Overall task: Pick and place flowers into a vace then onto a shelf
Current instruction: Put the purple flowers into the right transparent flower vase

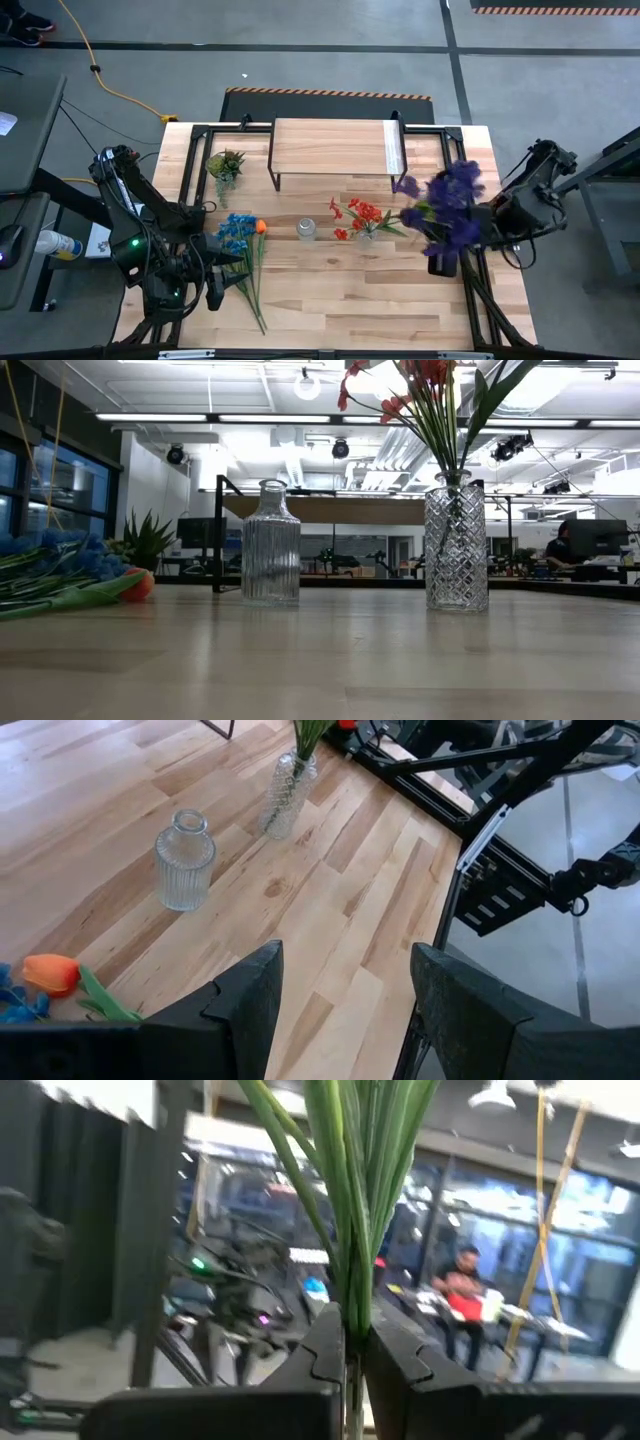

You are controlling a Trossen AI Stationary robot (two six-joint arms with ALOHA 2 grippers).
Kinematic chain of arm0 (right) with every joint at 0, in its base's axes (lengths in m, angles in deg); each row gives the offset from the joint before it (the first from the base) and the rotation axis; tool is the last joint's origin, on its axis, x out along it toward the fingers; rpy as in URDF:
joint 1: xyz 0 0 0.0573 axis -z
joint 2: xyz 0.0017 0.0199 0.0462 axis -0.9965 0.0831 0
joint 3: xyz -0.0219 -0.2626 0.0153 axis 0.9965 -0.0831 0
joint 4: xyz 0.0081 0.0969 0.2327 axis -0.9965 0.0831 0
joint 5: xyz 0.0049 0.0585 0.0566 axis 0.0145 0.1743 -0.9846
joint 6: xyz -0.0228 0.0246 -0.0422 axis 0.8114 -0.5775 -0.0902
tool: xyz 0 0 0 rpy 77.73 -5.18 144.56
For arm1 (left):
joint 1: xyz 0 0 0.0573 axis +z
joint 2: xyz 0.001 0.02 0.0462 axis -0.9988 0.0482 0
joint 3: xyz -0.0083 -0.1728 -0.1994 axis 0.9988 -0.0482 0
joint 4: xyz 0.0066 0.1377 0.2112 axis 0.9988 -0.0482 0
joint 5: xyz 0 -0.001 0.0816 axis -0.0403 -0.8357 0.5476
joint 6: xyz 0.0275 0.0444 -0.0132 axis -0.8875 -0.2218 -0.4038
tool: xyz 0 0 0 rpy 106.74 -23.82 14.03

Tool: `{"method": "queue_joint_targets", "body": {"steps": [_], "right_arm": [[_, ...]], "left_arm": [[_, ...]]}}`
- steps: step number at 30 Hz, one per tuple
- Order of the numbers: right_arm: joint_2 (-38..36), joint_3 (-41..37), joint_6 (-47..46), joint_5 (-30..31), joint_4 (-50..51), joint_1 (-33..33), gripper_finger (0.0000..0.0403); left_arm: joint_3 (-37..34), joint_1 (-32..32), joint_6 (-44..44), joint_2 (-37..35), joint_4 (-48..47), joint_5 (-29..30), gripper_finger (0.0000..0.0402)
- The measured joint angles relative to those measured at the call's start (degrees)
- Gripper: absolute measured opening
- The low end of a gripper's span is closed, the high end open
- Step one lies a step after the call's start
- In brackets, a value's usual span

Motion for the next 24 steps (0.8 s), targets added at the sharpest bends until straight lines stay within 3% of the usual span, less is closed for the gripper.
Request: {"method": "queue_joint_targets", "body": {"steps": [24], "right_arm": [[2.0, 2.8, -3.3, 0.5, 4.9, 0.0, 0.001]], "left_arm": [[0.0, 0.0, 0.0, 0.0, 0.0, 0.1, 0.0253]]}}
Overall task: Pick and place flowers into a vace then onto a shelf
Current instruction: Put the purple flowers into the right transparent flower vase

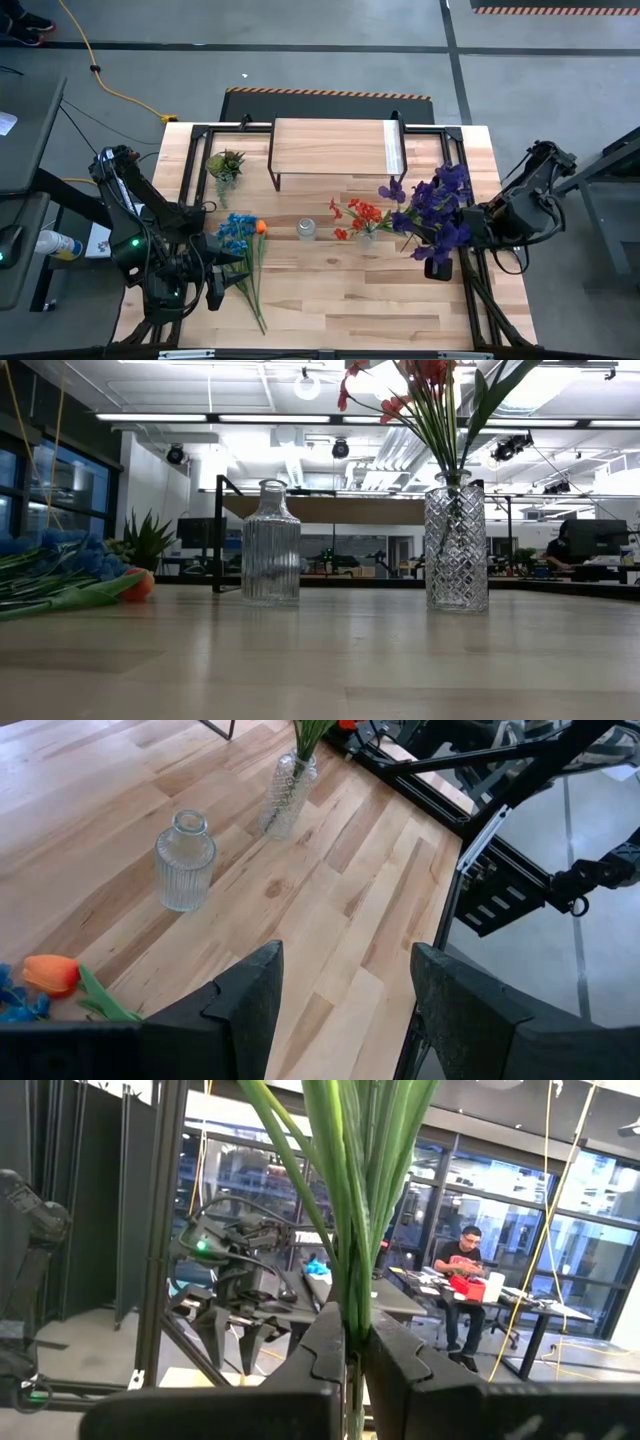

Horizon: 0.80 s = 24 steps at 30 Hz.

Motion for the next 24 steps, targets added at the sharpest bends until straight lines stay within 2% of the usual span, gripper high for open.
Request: {"method": "queue_joint_targets", "body": {"steps": [15, 24], "right_arm": [[0.0, 0.0, 0.0, -0.3, 0.8, 0.0, 0.001], [0.0, 0.0, -1.0, -2.6, 1.1, 0.0, 0.001]], "left_arm": [[0.0, 0.0, 0.0, 0.0, 0.0, 0.0, 0.0253], [0.0, 0.0, 0.0, 0.0, 0.0, 0.0, 0.0253]]}}
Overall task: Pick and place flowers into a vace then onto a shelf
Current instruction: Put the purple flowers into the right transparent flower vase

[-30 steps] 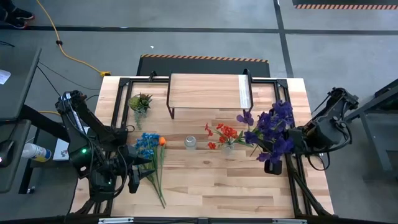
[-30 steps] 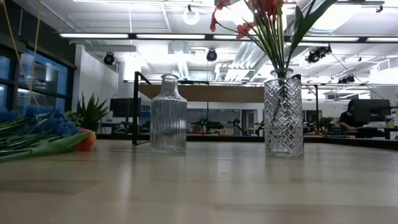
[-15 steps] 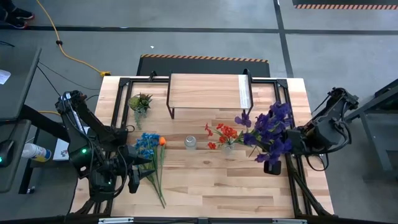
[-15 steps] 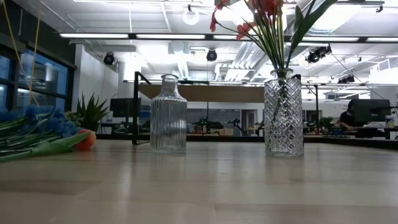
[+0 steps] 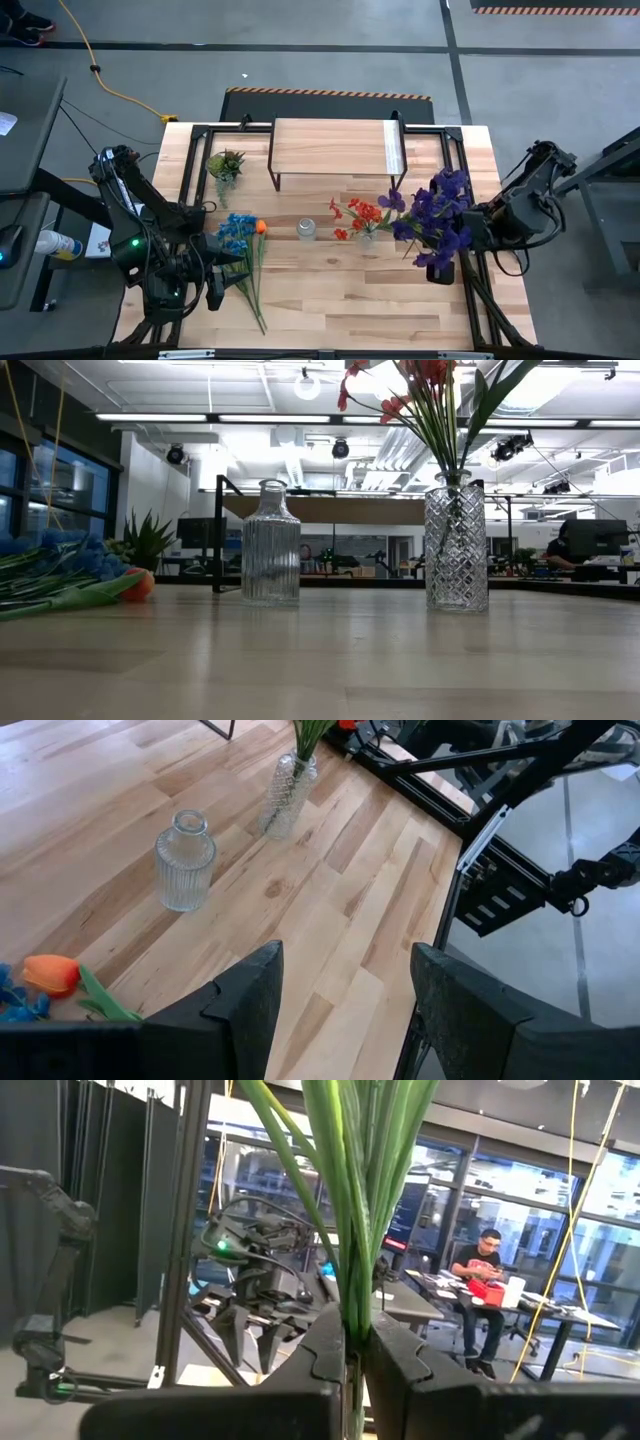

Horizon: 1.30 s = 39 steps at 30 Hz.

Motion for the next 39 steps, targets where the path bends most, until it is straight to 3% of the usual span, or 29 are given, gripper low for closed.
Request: {"method": "queue_joint_targets", "body": {"steps": [12, 23, 33, 39], "right_arm": [[0.0, 0.0, -0.5, -2.1, 0.7, 0.0, 0.001], [0.0, 0.0, -6.7, -22.4, 4.9, 0.0, 0.001], [3.1, 0.0, -21.8, -22.1, 13.0, 0.0, 0.001], [5.7, 0.0, -34.4, -15.4, 22.9, 0.0, 0.001]], "left_arm": [[0.0, 0.0, 0.0, 0.0, 0.0, 0.0, 0.0253], [0.0, 0.0, 0.0, 0.0, 0.0, 0.0, 0.0253], [0.0, 0.0, -0.5, 0.0, 0.0, 0.0, 0.0253], [0.0, 0.0, -0.5, 0.0, 0.0, 0.0, 0.0253]]}}
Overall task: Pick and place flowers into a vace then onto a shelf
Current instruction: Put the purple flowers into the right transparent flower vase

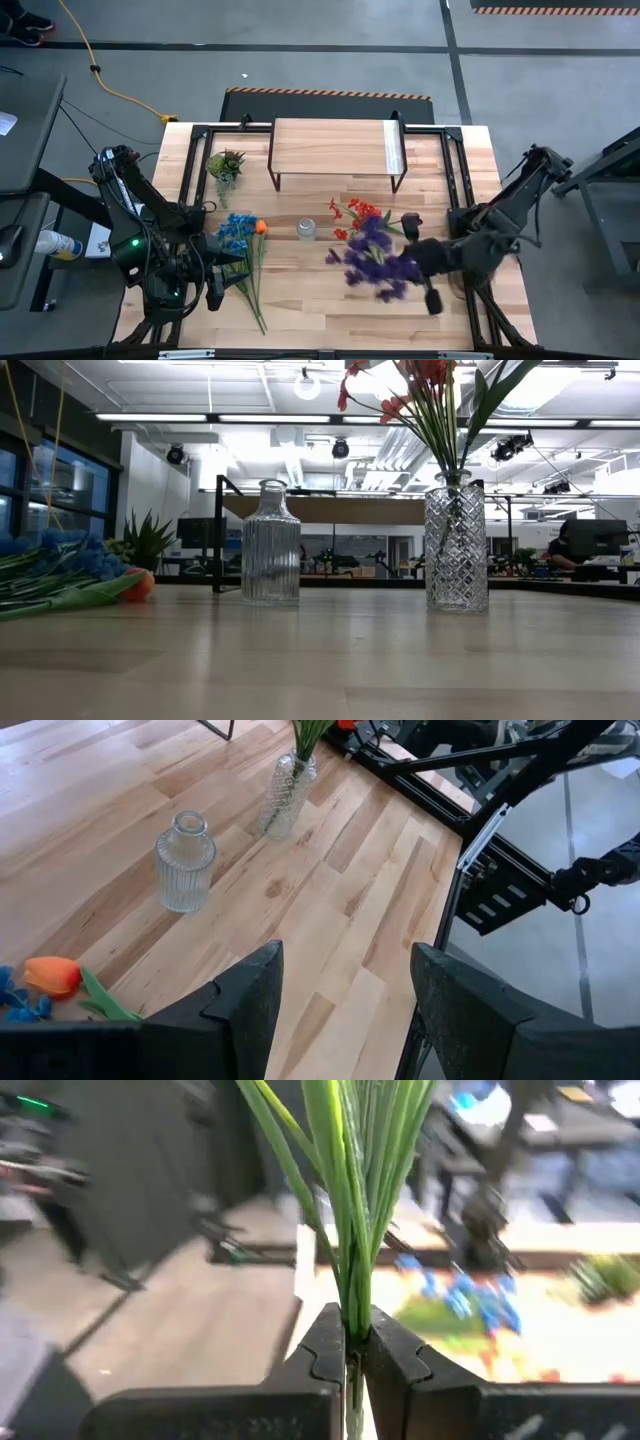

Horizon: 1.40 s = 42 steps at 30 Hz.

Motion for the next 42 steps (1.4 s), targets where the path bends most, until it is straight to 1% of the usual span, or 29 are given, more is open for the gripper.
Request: {"method": "queue_joint_targets", "body": {"steps": [4, 10, 12, 15, 19, 22, 25, 29, 32, 37, 39, 42], "right_arm": [[1.7, 0.0, -6.6, 4.9, 5.6, 0.0, 0.001], [3.3, 0.0, -15.4, 9.7, 13.1, 0.0, 0.001], [3.4, 0.0, -17.1, 11.1, 14.6, -0.1, 0.001], [3.4, 0.0, -14.8, 13.0, 12.7, 0.0, 0.001], [3.4, 0.0, -7.6, 16.5, 9.3, 0.0, 0.001], [3.4, 0.0, -1.9, 17.0, 7.0, 0.0, 0.001], [3.4, 0.0, 2.4, 15.1, 4.9, 0.0, 0.001], [4.1, 0.0, 3.7, 12.8, 4.4, 0.8, 0.001], [5.7, 0.0, 6.1, 9.3, 3.3, 2.3, 0.001], [8.7, 0.0, 8.9, 0.8, 2.1, 6.0, 0.001], [9.9, 0.0, 10.5, -1.3, 1.9, 7.3, 0.001], [10.9, -0.1, 14.1, -2.6, 1.2, 8.7, 0.001]], "left_arm": [[0.0, 0.0, 0.0, 0.0, 0.0, 0.0, 0.0253], [0.0, 0.0, 0.0, 0.0, 0.0, -0.2, 0.0253], [0.0, 0.0, 0.0, 0.0, 0.0, -0.2, 0.0253], [0.0, 0.0, 0.0, 0.0, 0.0, -0.3, 0.0253], [0.0, 0.0, 0.0, 0.0, 0.0, -0.3, 0.0253], [0.0, 0.0, 0.0, 0.0, 0.0, -0.3, 0.0253], [0.0, 0.0, -0.1, 0.0, 0.0, -0.2, 0.0253], [0.0, 0.0, -0.2, 0.0, 0.0, -0.1, 0.0253], [0.0, 0.0, -0.2, 0.0, 0.0, -0.1, 0.0253], [0.0, 0.0, -0.2, 0.0, 0.0, 0.0, 0.0253], [0.0, 0.0, -0.2, 0.0, 0.0, 0.0, 0.0253], [0.0, 0.0, -0.2, 0.0, 0.0, 0.0, 0.0253]]}}
